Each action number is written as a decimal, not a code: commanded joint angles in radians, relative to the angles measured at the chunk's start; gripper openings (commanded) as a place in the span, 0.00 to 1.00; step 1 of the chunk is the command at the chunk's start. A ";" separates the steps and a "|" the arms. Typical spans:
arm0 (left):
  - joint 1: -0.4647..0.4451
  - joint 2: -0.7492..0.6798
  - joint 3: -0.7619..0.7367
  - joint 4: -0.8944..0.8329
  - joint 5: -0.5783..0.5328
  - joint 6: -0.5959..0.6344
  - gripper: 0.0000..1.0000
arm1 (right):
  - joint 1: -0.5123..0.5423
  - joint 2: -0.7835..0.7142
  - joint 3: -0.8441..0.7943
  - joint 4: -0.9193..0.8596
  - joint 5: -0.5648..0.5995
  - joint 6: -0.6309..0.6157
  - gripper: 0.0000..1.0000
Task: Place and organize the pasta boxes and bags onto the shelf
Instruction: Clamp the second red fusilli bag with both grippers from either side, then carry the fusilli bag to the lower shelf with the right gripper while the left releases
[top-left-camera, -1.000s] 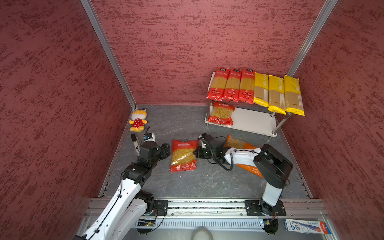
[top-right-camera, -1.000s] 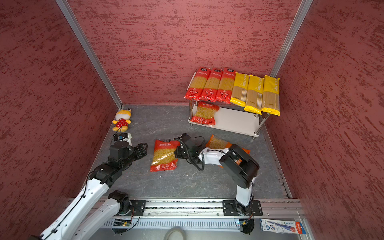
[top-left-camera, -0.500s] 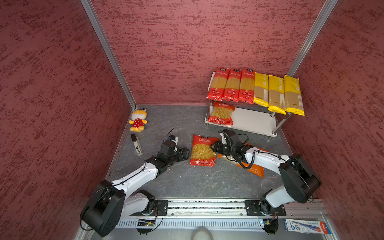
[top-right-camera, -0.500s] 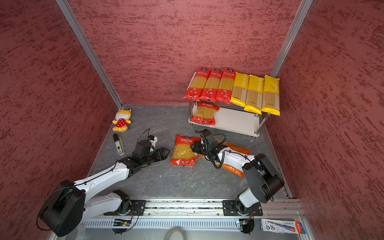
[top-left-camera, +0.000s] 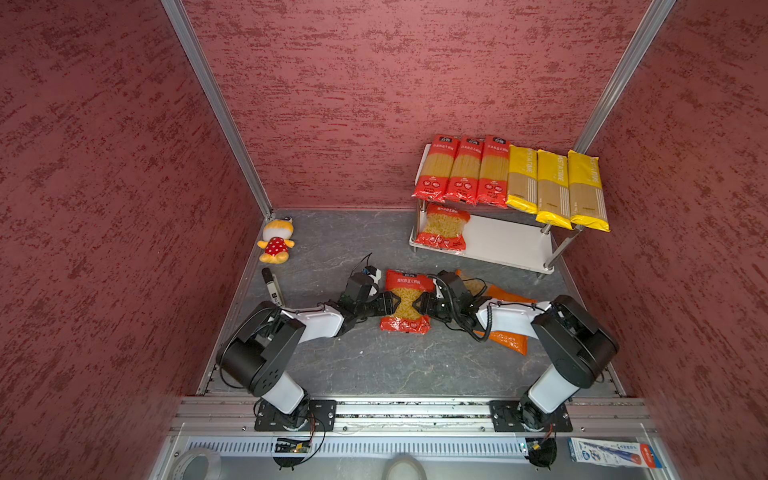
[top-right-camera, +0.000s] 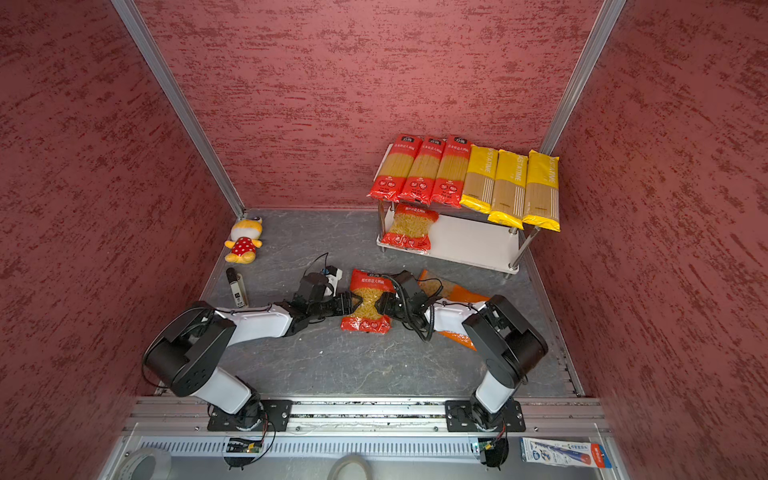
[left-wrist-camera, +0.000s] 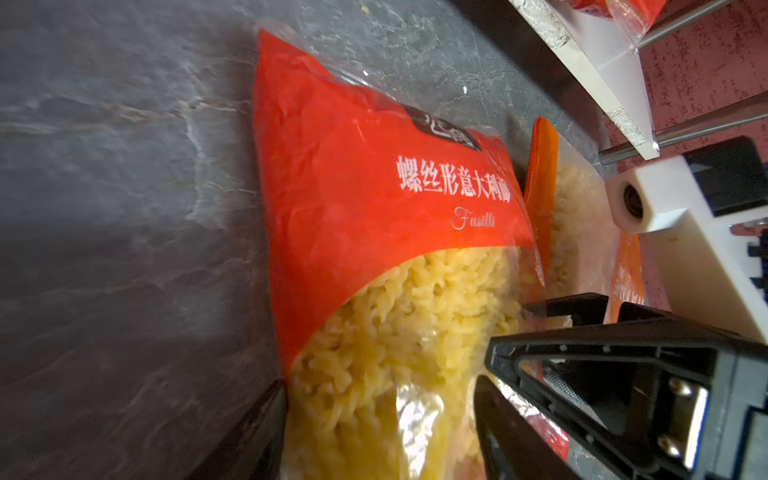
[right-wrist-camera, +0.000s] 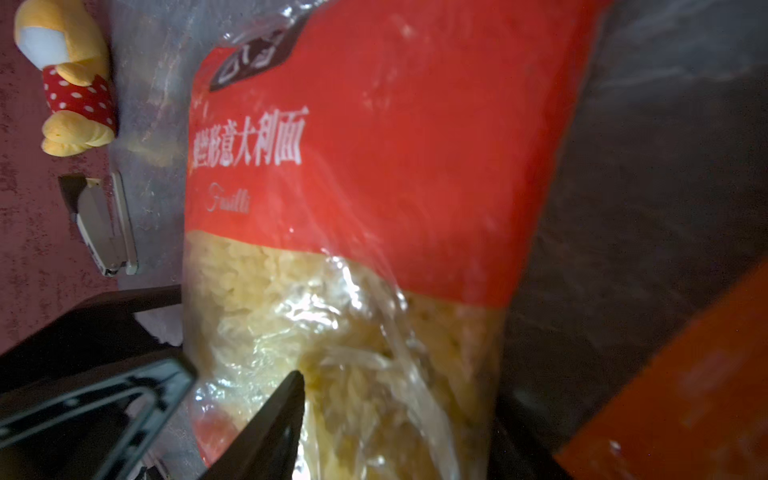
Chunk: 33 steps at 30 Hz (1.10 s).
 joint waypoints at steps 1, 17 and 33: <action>-0.023 0.032 0.021 0.111 0.064 -0.014 0.64 | 0.004 0.029 0.001 0.147 -0.075 0.010 0.57; -0.055 -0.131 0.080 0.054 0.128 0.045 0.30 | -0.045 -0.206 -0.076 0.237 -0.125 -0.049 0.07; -0.151 0.128 0.477 0.078 0.182 0.091 0.37 | -0.362 -0.657 -0.004 -0.136 0.111 -0.368 0.00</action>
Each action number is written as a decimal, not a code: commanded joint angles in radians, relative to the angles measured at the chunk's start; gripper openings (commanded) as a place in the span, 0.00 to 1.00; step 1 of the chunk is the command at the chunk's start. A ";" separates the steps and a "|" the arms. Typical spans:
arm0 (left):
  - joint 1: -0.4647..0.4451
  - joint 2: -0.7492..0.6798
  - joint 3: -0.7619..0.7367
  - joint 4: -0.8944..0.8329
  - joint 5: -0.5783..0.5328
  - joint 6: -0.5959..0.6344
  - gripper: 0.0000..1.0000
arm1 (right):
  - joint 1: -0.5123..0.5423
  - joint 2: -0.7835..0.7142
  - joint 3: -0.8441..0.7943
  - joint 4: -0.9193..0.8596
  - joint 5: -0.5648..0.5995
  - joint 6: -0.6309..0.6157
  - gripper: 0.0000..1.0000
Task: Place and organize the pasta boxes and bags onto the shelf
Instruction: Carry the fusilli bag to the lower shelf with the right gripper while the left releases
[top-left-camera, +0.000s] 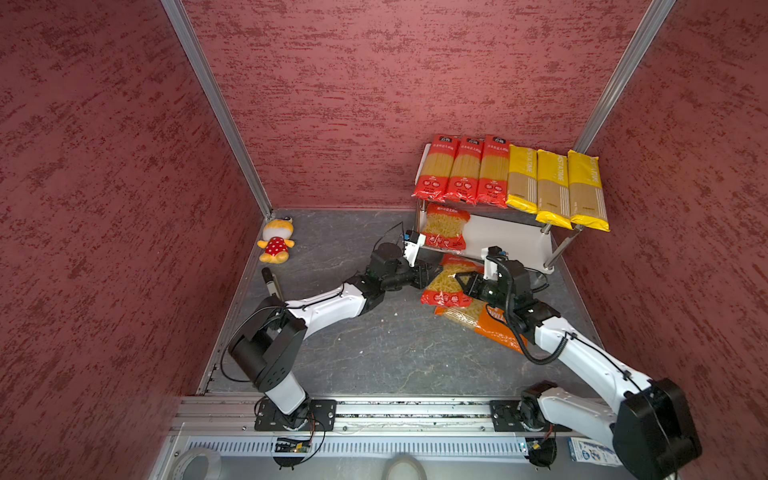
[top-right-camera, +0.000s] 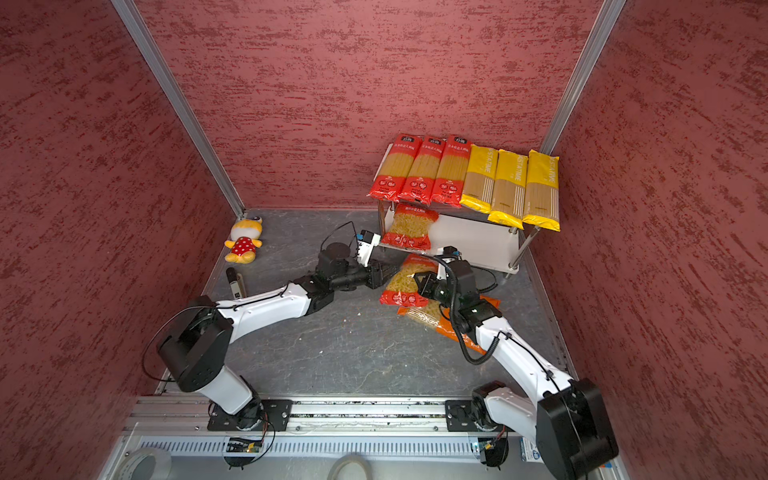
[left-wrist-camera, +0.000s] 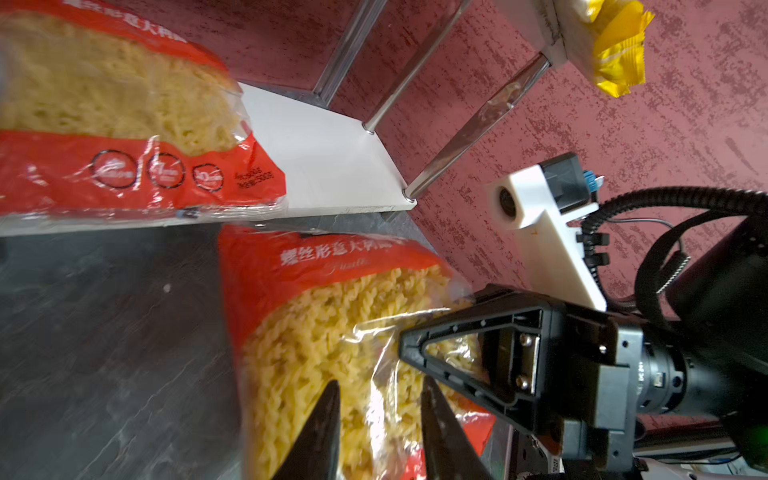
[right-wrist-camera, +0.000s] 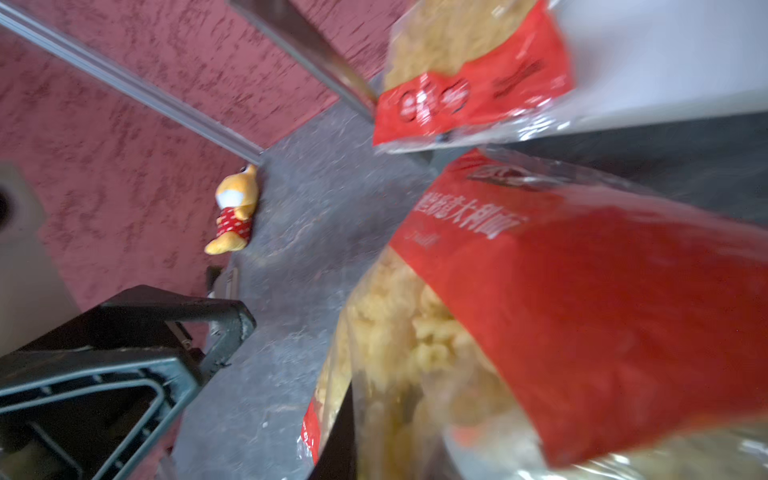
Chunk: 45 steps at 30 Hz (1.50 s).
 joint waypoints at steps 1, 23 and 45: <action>0.000 0.080 0.066 0.022 0.038 0.003 0.38 | -0.068 -0.065 0.102 0.042 0.116 -0.148 0.00; 0.032 -0.089 -0.167 -0.025 -0.041 0.025 0.43 | -0.269 0.301 0.135 0.672 0.018 -0.390 0.00; 0.047 -0.170 -0.251 -0.040 -0.069 0.020 0.43 | -0.490 0.521 0.176 0.266 -0.005 -0.102 0.00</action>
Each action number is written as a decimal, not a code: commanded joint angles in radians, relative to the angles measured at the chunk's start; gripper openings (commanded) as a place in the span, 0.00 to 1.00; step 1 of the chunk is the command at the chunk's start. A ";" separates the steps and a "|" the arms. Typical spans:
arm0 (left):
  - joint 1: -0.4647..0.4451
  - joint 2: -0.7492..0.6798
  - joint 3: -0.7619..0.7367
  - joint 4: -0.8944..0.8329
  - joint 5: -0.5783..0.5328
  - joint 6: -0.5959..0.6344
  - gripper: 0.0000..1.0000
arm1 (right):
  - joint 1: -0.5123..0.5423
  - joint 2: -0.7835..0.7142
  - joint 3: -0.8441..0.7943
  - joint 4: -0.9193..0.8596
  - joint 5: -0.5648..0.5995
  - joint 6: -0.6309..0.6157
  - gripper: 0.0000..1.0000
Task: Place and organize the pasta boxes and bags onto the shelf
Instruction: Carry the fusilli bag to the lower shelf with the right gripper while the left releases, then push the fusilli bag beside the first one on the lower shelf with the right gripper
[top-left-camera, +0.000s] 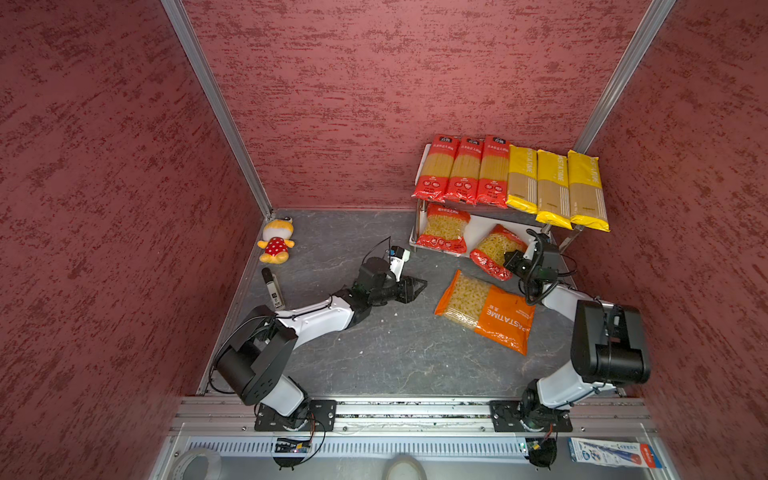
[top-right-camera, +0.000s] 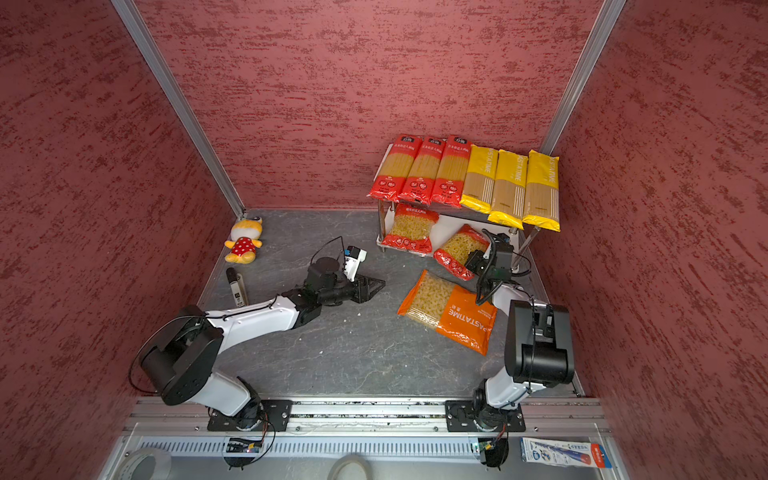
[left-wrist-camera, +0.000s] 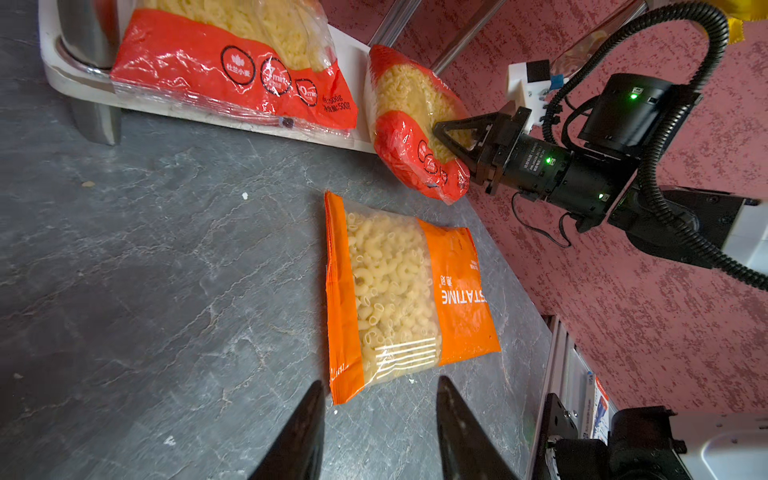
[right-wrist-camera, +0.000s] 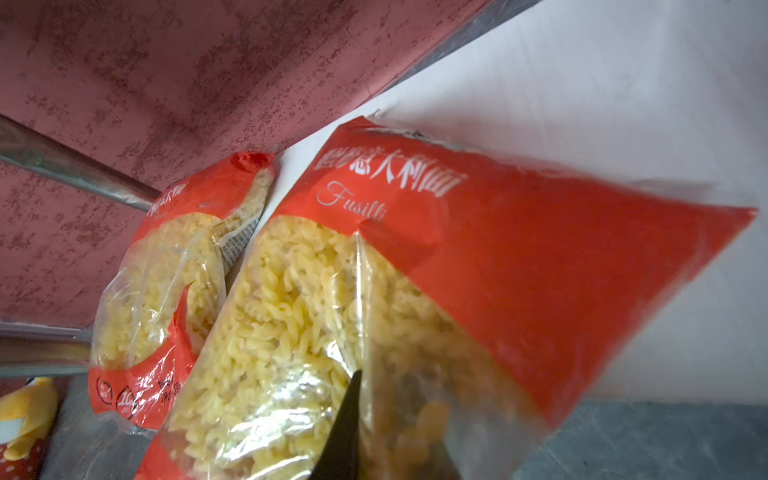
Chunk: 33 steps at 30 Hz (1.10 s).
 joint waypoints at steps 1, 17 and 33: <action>0.008 -0.024 -0.011 -0.010 -0.016 0.014 0.43 | -0.006 0.030 0.049 -0.043 0.009 0.023 0.00; 0.016 -0.036 -0.011 -0.045 -0.023 0.022 0.43 | 0.034 0.249 0.308 -0.160 -0.210 -0.189 0.05; -0.004 -0.041 -0.043 -0.031 -0.034 -0.004 0.43 | 0.046 0.037 0.183 -0.151 0.127 0.113 0.68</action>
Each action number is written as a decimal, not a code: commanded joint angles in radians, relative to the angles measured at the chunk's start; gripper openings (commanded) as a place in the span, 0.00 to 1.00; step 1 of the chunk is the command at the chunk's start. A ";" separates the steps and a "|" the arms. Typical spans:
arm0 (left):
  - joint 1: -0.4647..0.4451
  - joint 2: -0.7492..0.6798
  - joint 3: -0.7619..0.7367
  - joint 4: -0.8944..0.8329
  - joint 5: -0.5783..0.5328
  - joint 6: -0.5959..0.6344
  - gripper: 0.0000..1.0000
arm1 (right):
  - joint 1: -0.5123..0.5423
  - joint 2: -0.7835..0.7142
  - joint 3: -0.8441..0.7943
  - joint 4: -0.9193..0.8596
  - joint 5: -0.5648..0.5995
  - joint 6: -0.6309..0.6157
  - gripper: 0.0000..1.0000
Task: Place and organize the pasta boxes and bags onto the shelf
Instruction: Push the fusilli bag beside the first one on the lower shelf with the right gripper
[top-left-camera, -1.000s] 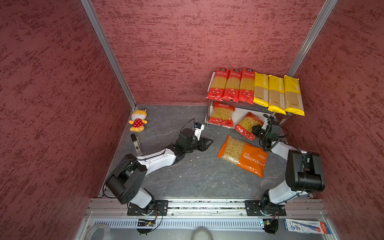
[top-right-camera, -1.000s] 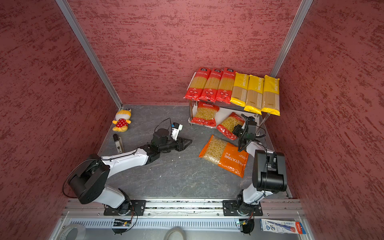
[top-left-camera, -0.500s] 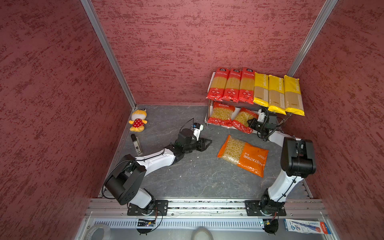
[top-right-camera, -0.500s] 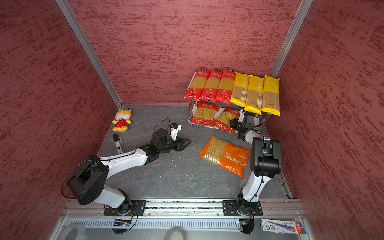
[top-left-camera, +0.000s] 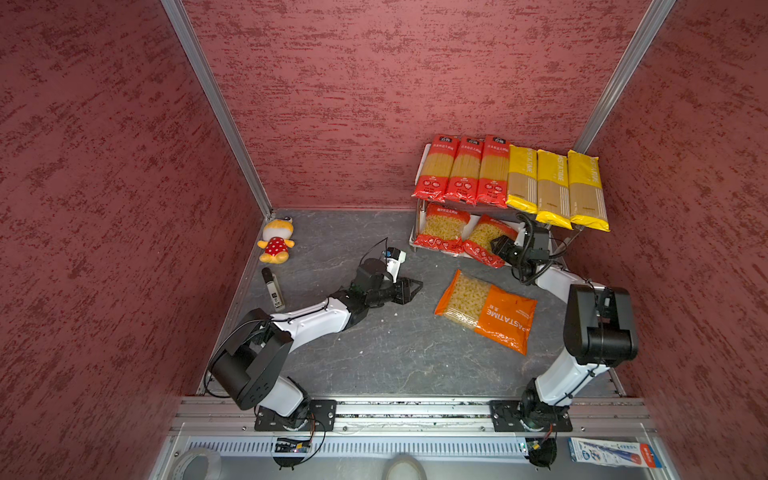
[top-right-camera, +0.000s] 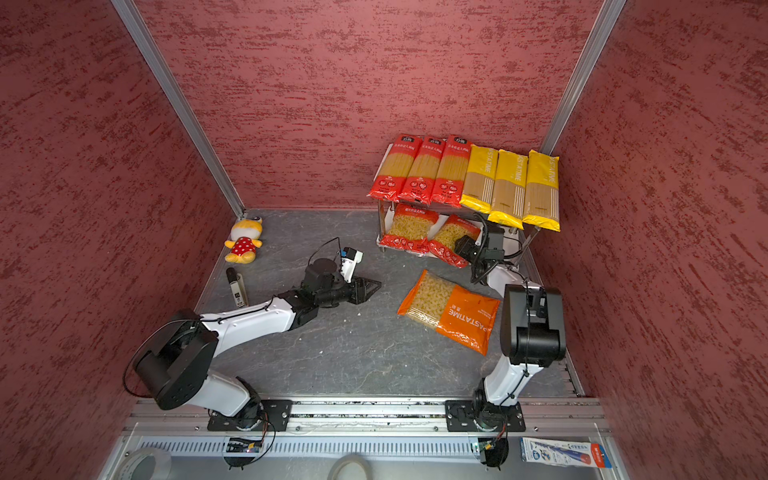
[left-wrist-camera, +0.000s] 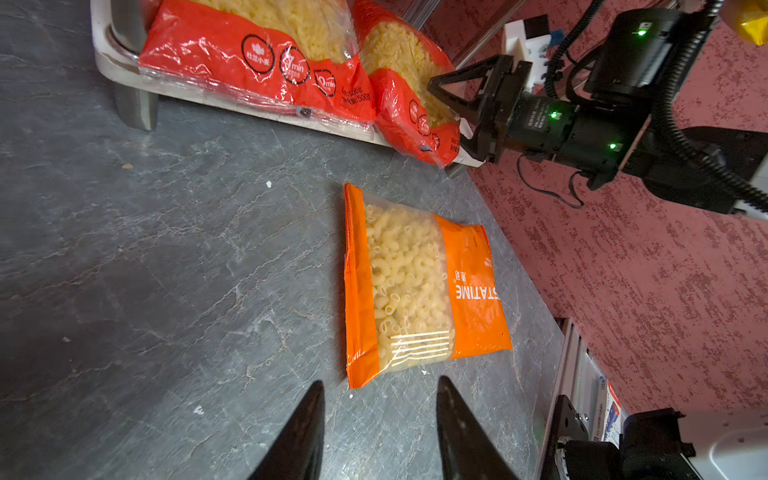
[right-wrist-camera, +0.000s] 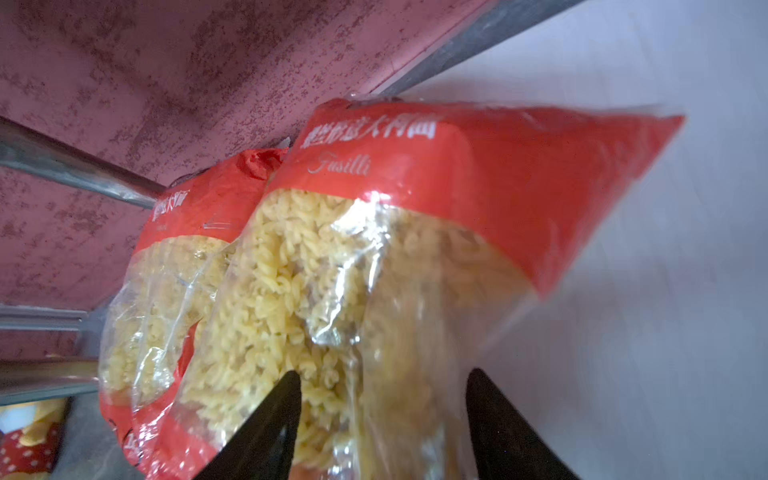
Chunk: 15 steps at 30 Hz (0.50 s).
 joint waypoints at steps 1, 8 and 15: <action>-0.011 -0.022 -0.020 0.009 -0.008 -0.005 0.43 | -0.006 -0.069 -0.015 0.013 0.128 0.091 0.70; -0.028 -0.019 -0.050 0.039 -0.015 -0.032 0.43 | -0.016 -0.012 -0.033 0.221 0.194 0.115 0.64; -0.037 -0.018 -0.057 0.028 -0.022 -0.027 0.44 | -0.015 0.107 0.017 0.383 0.088 0.127 0.58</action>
